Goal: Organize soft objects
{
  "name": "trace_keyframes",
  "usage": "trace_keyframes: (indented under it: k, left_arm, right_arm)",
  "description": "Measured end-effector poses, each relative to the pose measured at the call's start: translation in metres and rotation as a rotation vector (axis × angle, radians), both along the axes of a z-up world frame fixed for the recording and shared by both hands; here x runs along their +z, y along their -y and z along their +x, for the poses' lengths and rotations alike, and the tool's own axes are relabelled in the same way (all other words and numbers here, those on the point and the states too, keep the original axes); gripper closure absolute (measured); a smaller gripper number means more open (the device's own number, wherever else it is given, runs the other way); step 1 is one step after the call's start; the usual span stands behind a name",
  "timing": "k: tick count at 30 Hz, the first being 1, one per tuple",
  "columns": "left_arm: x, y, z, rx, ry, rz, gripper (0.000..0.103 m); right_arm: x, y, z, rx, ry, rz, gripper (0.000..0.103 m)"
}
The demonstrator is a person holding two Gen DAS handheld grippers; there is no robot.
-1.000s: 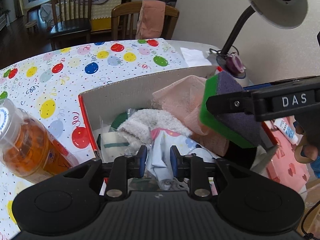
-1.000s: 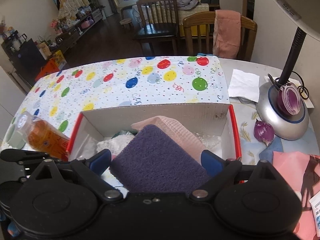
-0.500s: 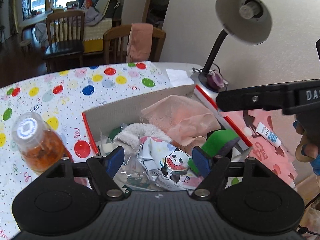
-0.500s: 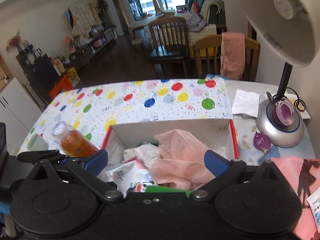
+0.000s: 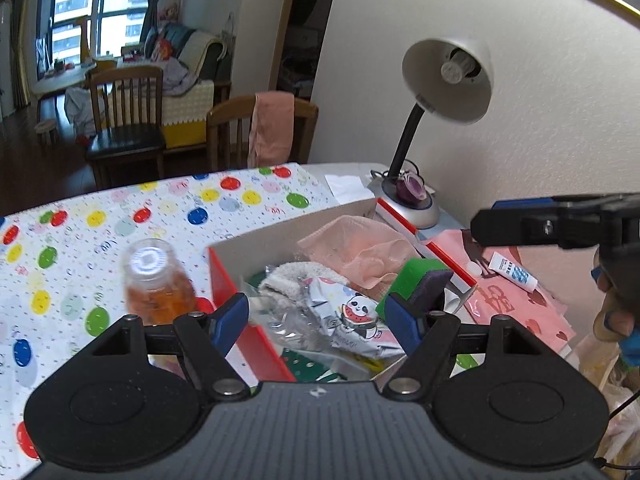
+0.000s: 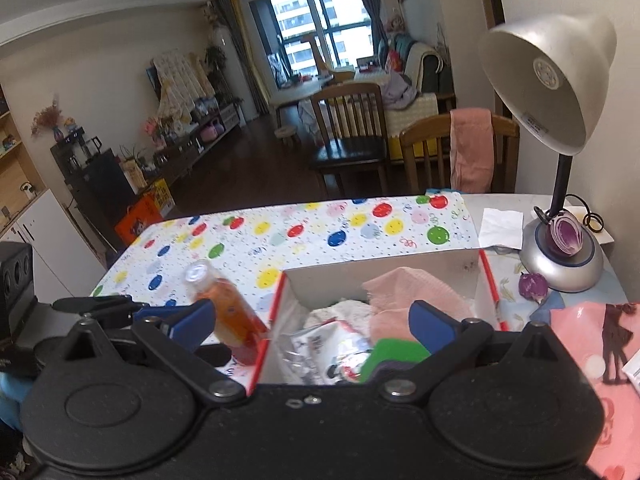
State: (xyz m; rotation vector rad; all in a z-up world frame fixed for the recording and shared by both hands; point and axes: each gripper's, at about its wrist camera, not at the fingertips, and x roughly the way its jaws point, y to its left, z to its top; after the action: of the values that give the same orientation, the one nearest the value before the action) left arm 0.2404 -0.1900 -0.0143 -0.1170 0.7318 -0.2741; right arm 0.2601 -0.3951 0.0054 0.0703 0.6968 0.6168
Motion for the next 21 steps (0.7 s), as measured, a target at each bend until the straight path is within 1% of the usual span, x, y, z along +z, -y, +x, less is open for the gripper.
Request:
trace_keyframes:
  k: [7, 10, 14, 18, 21]
  left_arm:
    - [0.014, -0.027, -0.038, -0.003, 0.071, 0.013, 0.028]
    - [0.018, -0.037, -0.051, -0.007, 0.087, 0.016, 0.022]
    - [0.021, -0.049, -0.069, -0.015, 0.121, 0.022, 0.022]
    - [0.024, -0.058, -0.087, -0.029, 0.154, 0.022, 0.017]
    - [0.026, -0.063, -0.098, -0.038, 0.167, 0.004, 0.017]
  right_arm:
    - [-0.003, -0.024, -0.052, -0.015, 0.092, 0.038, 0.000]
    - [-0.007, -0.033, -0.072, -0.037, 0.133, 0.057, 0.000]
    - [-0.014, -0.041, -0.094, -0.076, 0.169, 0.082, 0.000]
    - [-0.022, -0.051, -0.115, -0.112, 0.207, 0.069, 0.000]
    - [-0.025, -0.057, -0.129, -0.140, 0.220, 0.066, 0.000]
